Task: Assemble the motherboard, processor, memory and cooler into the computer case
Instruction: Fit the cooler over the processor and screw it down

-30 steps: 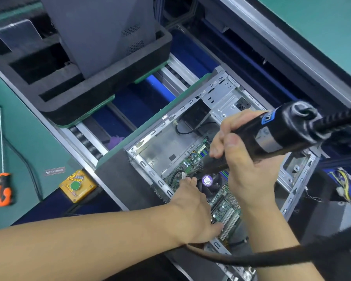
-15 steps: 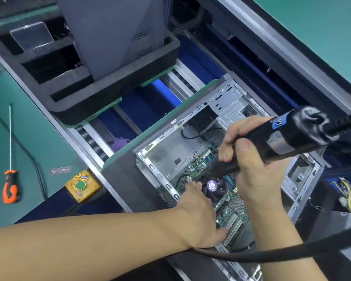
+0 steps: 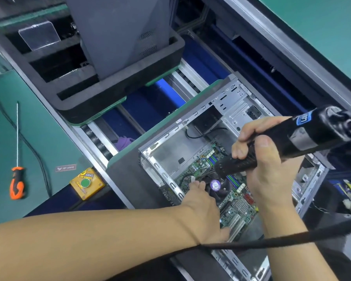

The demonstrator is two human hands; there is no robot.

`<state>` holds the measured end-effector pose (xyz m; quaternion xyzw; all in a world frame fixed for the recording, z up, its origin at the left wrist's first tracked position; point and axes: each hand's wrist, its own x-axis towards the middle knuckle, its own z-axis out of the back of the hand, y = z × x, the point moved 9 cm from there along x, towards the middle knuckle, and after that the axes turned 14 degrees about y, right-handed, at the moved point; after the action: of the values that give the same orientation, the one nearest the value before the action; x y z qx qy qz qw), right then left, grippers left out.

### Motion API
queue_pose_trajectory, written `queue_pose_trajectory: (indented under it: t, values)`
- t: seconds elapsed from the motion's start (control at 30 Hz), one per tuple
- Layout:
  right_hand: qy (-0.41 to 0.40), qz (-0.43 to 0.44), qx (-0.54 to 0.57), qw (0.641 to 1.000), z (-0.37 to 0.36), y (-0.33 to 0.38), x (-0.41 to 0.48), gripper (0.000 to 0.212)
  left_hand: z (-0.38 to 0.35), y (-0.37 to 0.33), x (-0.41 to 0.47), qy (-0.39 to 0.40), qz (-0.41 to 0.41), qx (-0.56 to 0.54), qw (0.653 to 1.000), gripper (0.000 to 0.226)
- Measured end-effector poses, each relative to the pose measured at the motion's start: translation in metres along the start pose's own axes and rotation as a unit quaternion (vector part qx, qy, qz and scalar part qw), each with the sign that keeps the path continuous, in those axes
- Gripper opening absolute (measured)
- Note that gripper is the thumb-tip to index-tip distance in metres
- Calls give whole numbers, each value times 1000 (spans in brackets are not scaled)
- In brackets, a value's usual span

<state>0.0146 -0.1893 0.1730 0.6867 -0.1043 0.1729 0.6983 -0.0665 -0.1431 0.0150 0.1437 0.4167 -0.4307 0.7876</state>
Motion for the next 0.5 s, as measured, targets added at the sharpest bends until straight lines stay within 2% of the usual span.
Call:
queue_pose_trajectory:
  t: [0.2, 0.33, 0.5]
  values:
    - [15, 5, -29, 999, -7, 1, 1, 26, -1, 0, -1, 6, 3, 4, 1000, 83]
    - [12, -4, -27, 1000, -9, 1, 2, 20, 0, 0, 0, 14, -2, 31, 999, 68]
    - [-3, -22, -31, 999, -4, 7, 0, 23, 1, -2, 0, 8, -3, 35, 999, 69]
